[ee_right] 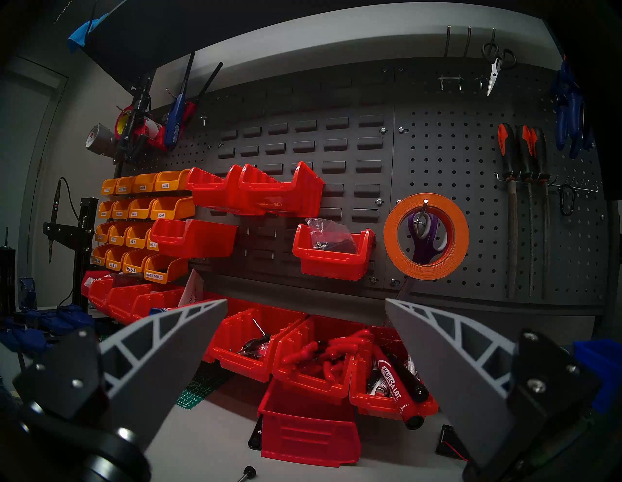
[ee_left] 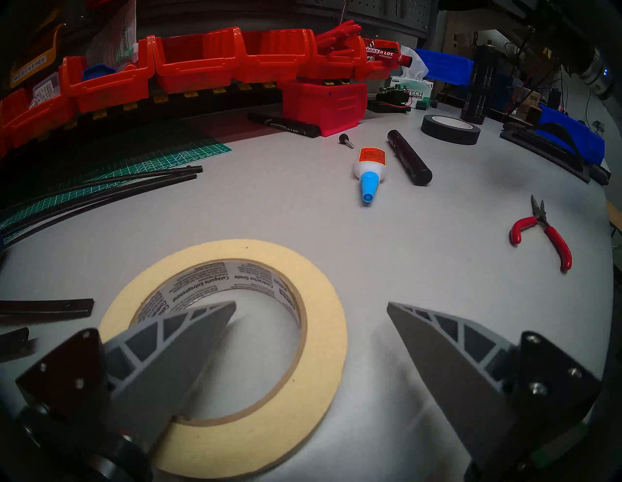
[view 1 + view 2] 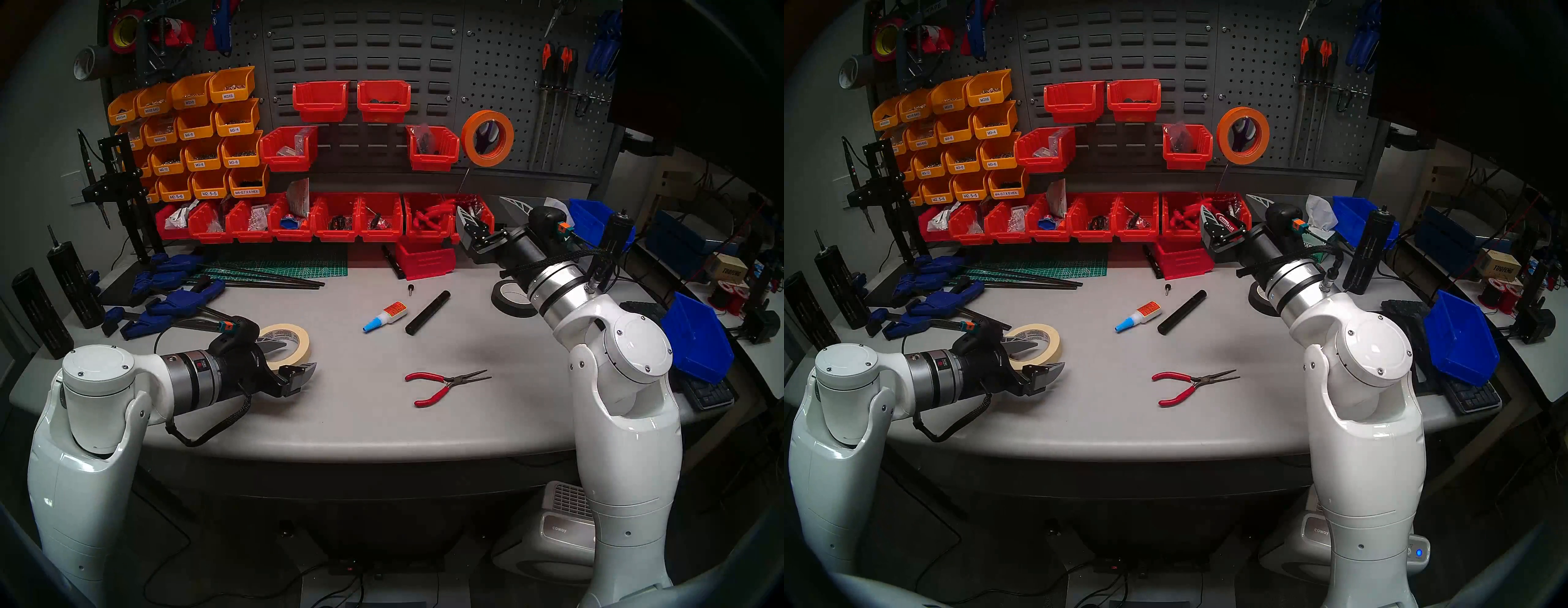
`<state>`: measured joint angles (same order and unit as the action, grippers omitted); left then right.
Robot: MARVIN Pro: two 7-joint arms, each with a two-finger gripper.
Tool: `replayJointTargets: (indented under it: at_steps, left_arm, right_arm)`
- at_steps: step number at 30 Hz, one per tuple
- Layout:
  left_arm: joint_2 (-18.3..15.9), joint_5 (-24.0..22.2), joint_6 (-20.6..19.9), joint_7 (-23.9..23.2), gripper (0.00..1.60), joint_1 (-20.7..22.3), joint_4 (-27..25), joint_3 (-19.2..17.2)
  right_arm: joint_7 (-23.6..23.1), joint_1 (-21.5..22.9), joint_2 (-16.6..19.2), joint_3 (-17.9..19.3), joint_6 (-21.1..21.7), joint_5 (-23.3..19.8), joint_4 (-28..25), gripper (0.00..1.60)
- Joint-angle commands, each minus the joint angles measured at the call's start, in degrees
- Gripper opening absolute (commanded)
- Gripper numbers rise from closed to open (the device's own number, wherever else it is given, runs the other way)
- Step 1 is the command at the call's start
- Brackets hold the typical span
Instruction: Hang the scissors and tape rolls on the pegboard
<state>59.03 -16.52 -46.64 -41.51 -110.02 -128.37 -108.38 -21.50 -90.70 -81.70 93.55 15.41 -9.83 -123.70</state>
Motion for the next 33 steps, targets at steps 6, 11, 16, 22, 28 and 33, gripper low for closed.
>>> replayJointTargets:
  at_steps: [6,11,16,22,28,33]
  left_arm:
    - [-9.0,2.4,-2.6,-5.0,1.60,1.9,0.7,1.5]
    - [-11.1,3.9,-2.9,-5.5,1.54,2.6,0.9,3.3]
    - [-11.9,4.2,-3.0,-6.3,1.09,2.9,1.1,4.4]
    - [-8.6,5.0,1.5,-4.0,0.01,1.9,0.0,4.6]
    - [-6.2,6.5,7.2,-1.4,0.00,0.6,-0.9,5.1]
    - [-3.8,7.6,13.2,1.3,0.00,-0.7,-1.8,5.2]
  right_arm:
    - [-0.1,1.0,0.1,-0.1,-0.5,0.2,-1.9,1.60]
    - [-0.1,1.0,0.1,-0.1,-0.5,0.2,-1.9,1.60]
    - [-0.1,1.0,0.1,0.0,-0.5,0.2,-2.0,1.60]
    - [-0.1,1.0,0.1,0.0,-0.5,0.2,-1.9,1.60]
    - [-0.2,1.0,0.0,0.0,-0.5,0.2,-1.9,1.60]
    - [-0.2,1.0,0.0,0.0,-0.5,0.2,-1.9,1.60]
